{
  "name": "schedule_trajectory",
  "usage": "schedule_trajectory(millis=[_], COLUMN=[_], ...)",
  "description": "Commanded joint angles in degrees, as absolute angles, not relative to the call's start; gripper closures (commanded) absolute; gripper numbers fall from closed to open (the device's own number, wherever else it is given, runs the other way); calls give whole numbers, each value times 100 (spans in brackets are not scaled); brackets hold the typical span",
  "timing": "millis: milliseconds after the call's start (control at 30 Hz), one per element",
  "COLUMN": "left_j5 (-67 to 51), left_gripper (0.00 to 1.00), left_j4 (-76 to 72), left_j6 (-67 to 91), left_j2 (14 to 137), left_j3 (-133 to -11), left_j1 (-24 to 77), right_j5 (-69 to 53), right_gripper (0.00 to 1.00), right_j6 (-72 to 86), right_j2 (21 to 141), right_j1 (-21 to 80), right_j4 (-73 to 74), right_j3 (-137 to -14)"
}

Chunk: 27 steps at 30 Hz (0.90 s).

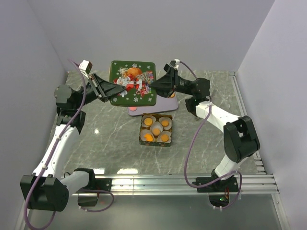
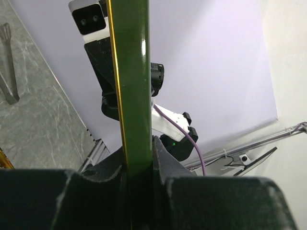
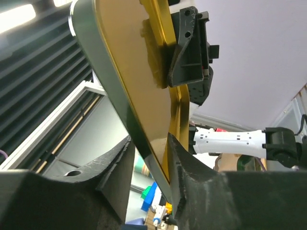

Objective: Pack the cookies

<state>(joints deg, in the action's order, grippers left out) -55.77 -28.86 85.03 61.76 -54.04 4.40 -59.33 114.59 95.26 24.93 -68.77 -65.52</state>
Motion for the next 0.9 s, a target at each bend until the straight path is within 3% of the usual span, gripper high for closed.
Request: schedule_trajectory(millis=[0,100,200,367,467,500,600,700,867], left_j5=[-5309,-5203,-5124,-5098,-5115,-5115,-5037,-4966,-4887], left_gripper=[99,94,92,85,63,47,27,16,10], left_j4=[-2691,-2523,-2216,-1610,-1336,-1284,-854,-380,-71], left_j6=[8086,7919,7717,7392,7234,7207,6979,6584,6294], left_j2=[6179,6214,6266,6232,6179,6161,6100,6144,6187], left_j3=[-5326,-5326,-5387,-5440,-5379,-5362,-5317,-5291,-5168], left_j1=[536,658,791,817,817,817,809,809,809], right_j5=[-6021,-6029,-6073,-6108,-6073,-6073,-6073,-6056,-6029], right_gripper=[62,71,87,99,100,100,100,100,100], right_j6=[11417,11321,10813,10292,10231,10213,10030,9635,8650], right_j2=[9299,9282,9168,8956,8895,8842,8684,8421,7824], right_j1=[2487,2479,2487,2470,2443,2417,2338,2154,1680], right_j4=[-6944,-6803,-6312,-5590,-5590,-5581,-5441,-4959,-3360], right_j3=[-6697,-6750,-6715,-6487,-6293,-6215,-6117,-5925,-5696])
